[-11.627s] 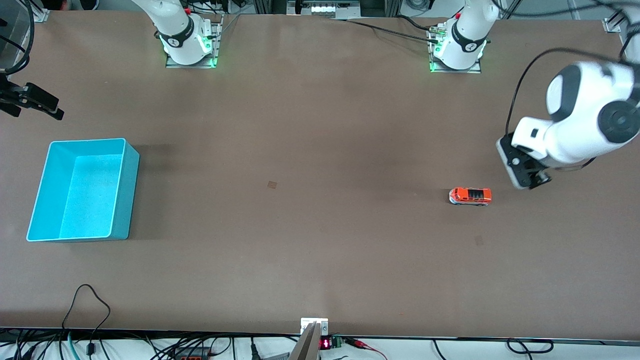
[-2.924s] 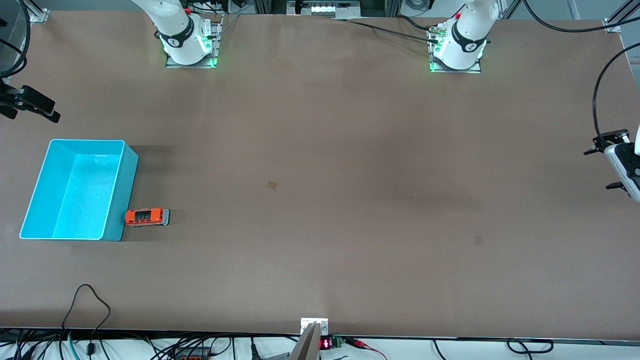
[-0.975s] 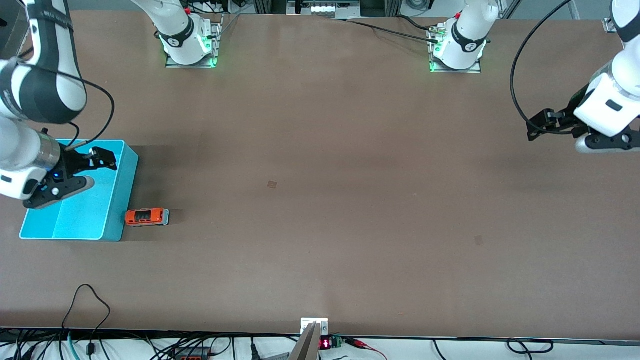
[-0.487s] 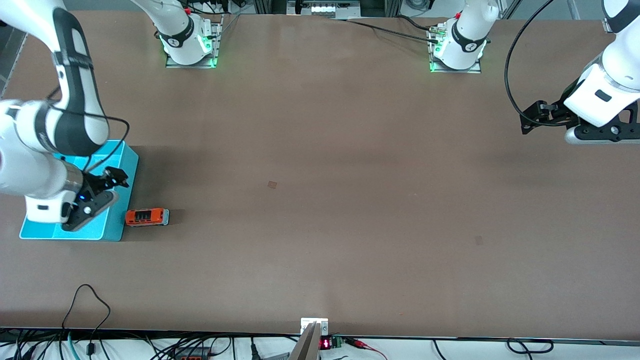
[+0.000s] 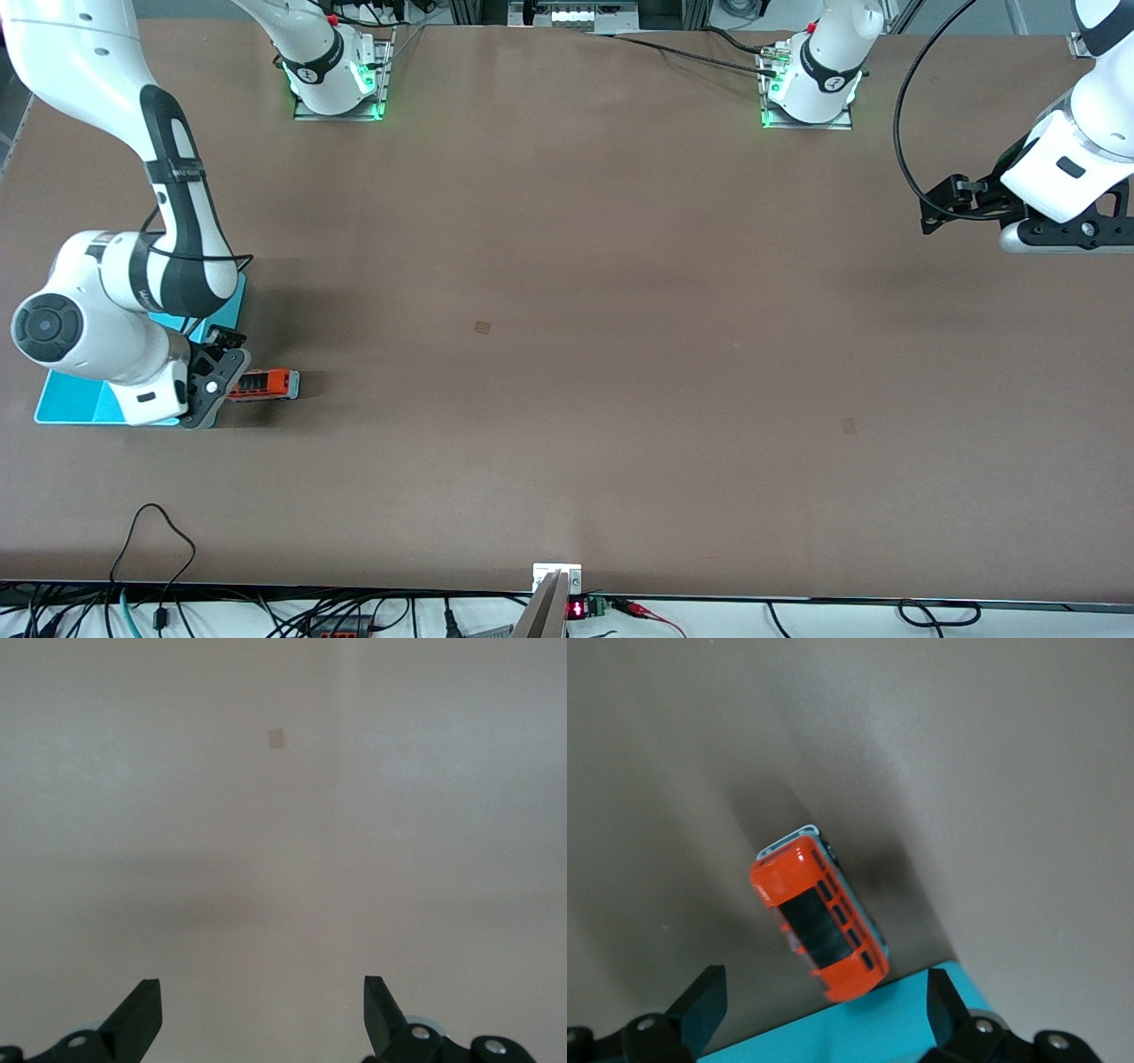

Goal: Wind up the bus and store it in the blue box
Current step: 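Lower the right gripper onto the bus and grasp it, then lift the bus with the right gripper into the cyan box, then open the right gripper and withdraw it from the box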

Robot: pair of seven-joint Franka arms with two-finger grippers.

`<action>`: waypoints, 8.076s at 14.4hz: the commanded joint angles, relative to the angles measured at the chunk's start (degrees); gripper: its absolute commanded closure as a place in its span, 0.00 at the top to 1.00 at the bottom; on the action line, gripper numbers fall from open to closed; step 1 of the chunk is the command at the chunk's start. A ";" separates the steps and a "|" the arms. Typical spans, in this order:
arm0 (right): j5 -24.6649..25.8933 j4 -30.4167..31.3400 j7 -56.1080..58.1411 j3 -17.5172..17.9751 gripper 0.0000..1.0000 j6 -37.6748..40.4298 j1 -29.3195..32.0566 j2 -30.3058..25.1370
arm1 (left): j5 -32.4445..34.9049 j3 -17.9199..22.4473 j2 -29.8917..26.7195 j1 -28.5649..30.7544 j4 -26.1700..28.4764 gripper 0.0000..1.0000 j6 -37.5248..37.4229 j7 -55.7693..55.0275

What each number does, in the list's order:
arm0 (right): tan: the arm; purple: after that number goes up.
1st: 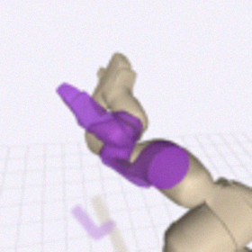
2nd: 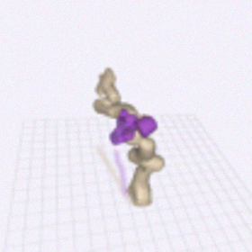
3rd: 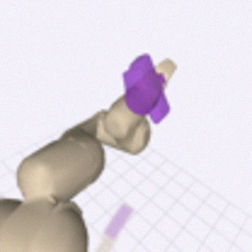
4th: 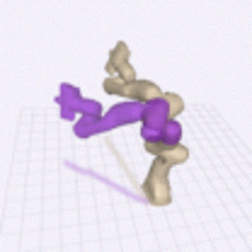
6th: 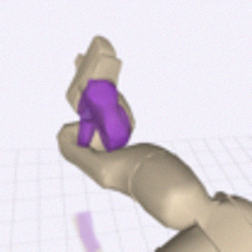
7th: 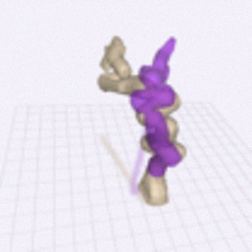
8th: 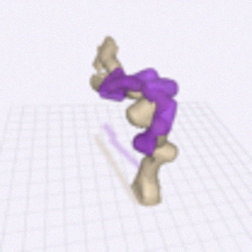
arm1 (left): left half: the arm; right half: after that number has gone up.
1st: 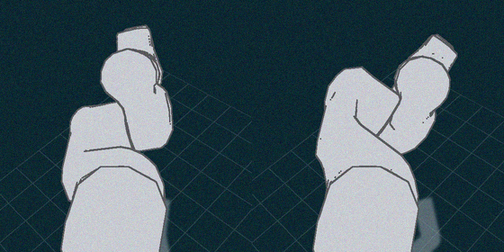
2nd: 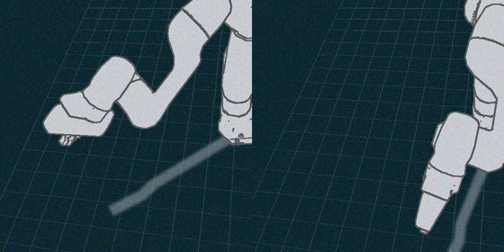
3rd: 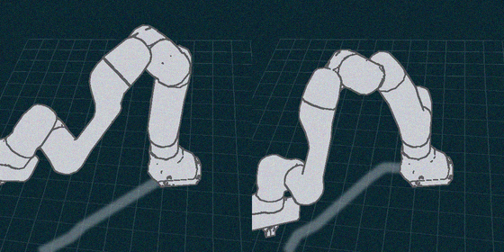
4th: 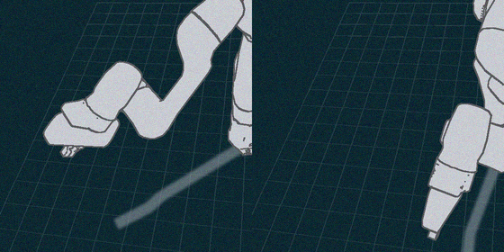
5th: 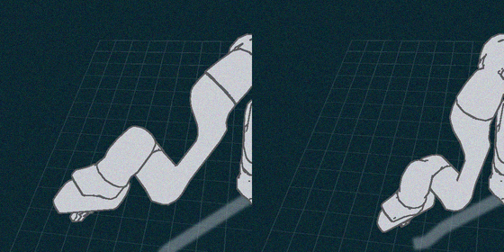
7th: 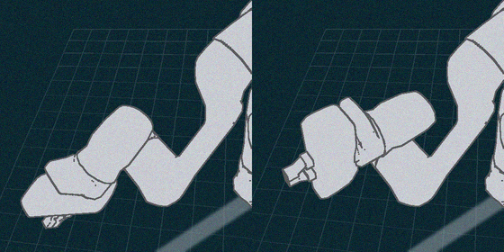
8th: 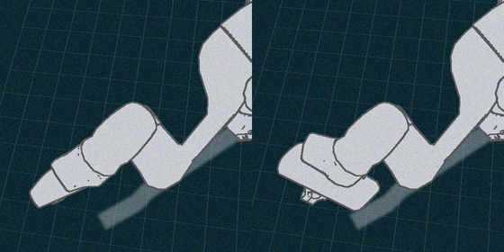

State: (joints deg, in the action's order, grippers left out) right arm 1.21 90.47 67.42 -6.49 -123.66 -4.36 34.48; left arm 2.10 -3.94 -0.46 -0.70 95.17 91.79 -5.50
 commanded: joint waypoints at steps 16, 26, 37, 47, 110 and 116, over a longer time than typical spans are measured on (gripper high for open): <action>-0.85 0.15 13.52 -0.10 1.00 -6.33 0.14 7.88 | -1.05 0.34 -0.07 -0.18 -1.40 1.00 -3.00 1.11; -1.12 0.06 13.35 -0.01 0.35 -6.33 -0.74 8.05 | -1.05 0.25 0.02 -0.53 -2.01 1.00 -3.81 1.28; -10.96 -0.03 1.51 -0.62 0.23 -1.95 -5.22 0.95 | -1.05 0.25 0.02 -0.44 -2.01 1.00 -3.81 1.37; -10.17 1.02 -32.33 -9.31 0.08 9.84 -5.49 -7.76 | -1.14 0.34 0.02 -0.36 -2.01 1.00 -3.90 1.37; -0.59 4.36 -65.84 -0.80 1.00 34.70 4.18 -36.94 | -0.34 0.34 3.27 -2.64 -5.88 1.00 -3.28 2.33; -0.24 4.45 -65.75 -0.98 1.00 35.15 4.27 -37.65 | -0.35 1.30 3.18 -1.94 -7.72 1.00 -7.57 6.29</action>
State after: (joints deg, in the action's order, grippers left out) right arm 0.17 93.78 2.24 -7.80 -88.26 -0.20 -2.37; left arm 2.06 -3.02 2.08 -2.87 90.07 88.01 -1.01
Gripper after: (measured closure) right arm 0.000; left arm 0.000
